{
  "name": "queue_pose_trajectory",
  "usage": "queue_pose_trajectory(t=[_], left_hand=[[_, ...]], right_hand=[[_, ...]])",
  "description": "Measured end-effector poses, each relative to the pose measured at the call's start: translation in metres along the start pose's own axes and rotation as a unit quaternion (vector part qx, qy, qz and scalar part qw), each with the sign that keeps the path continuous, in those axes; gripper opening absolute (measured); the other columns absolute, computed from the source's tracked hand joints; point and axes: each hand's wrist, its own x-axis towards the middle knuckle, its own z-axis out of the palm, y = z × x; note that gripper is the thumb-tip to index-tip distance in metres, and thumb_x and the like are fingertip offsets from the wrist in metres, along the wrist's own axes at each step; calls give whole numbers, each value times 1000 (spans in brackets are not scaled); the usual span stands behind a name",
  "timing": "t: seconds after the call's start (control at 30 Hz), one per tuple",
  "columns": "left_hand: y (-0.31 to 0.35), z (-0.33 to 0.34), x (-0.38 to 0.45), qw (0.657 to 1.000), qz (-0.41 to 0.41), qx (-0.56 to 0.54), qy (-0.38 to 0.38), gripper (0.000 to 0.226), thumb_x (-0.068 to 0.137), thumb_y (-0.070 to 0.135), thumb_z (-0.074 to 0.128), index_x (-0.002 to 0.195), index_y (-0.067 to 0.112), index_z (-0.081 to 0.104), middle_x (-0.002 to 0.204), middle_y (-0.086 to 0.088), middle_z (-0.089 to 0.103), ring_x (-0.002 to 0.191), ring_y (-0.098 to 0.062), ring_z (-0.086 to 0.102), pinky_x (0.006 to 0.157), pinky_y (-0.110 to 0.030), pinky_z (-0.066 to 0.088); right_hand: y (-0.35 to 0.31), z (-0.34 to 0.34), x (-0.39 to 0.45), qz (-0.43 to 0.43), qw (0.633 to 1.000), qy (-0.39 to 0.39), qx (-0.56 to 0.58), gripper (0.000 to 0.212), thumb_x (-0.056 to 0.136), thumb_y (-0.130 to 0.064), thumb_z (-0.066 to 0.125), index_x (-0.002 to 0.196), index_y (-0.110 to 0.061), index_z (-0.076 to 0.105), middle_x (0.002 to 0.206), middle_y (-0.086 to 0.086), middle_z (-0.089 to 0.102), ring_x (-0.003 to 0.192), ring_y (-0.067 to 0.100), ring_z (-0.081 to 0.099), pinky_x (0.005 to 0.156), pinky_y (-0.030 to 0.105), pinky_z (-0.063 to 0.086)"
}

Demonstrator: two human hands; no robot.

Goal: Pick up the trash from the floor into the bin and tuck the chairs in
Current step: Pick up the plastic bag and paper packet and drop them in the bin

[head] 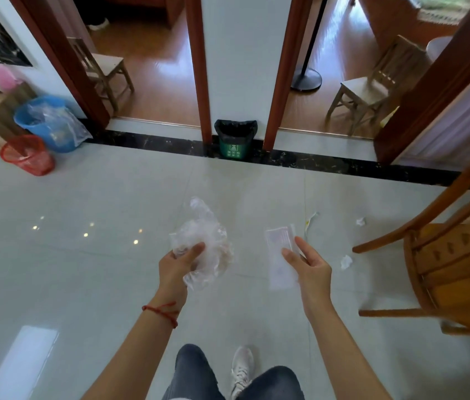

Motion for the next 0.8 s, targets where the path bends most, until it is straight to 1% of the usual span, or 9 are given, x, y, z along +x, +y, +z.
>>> queue_pose_trajectory(t=[0.1,0.17,0.3,0.37,0.47,0.53,0.6,0.7,0.8], left_hand=[[18,15,33,1000,-9,0,17,38,77,9,68,106,-12,59,107,-29,61,98,-40,59,90,-46,47],[31,24,60,1000,-10,1,18,39,76,10,68,107,-12,58,108,-29,61,98,-42,59,91,-49,46],[60,42,126,1000,-4,8,13,38,76,7,68,107,-14,58,105,-28,60,91,-37,59,78,-40,49],[79,50,163,1000,-8,6,8,38,76,7,68,106,-14,58,104,-28,61,91,-37,58,80,-40,48],[109,63,213,1000,-14,20,10,36,76,8,69,104,-12,60,101,-25,63,90,-36,61,84,-42,50],[129,68,244,999,-14,37,12,33,75,10,70,99,-11,62,95,-21,65,81,-32,63,70,-30,55],[150,74,273,999,-9,51,5,29,75,11,71,94,-9,62,90,-18,64,75,-29,62,56,-21,52],[172,83,312,999,-10,52,0,37,75,10,70,103,-12,60,97,-21,64,84,-33,62,66,-28,52],[189,99,348,998,-10,54,-7,38,75,12,69,104,-12,60,96,-21,64,80,-31,61,58,-24,51]], right_hand=[[-12,15,33,5,1000,2,-2,58,69,-14,77,123,-11,56,107,-8,64,99,5,61,75,14,46],[-19,29,58,6,1000,1,-4,58,70,-14,76,123,-11,55,113,-4,63,101,7,60,74,13,45],[-33,67,115,6,1000,11,-13,56,70,-15,76,122,-13,56,113,-7,62,101,6,59,74,13,45],[-44,88,145,7,1000,22,-13,55,70,-16,76,122,-14,57,110,-8,63,102,7,59,76,14,44],[-58,120,188,9,999,34,-14,53,71,-17,75,121,-14,57,105,-10,64,93,-3,59,73,14,44],[-69,140,213,9,999,41,-18,53,71,-19,75,121,-16,58,102,-12,65,87,-8,59,69,14,45],[-81,160,237,5,999,44,-31,53,72,-20,75,122,-17,57,105,-10,63,87,-7,58,66,14,46],[-96,184,269,6,998,51,-20,53,73,-20,74,123,-16,56,108,-8,62,89,-4,58,61,10,48],[-110,203,305,12,998,55,-26,53,72,-18,74,122,-14,57,110,-3,64,90,3,62,64,10,50]])
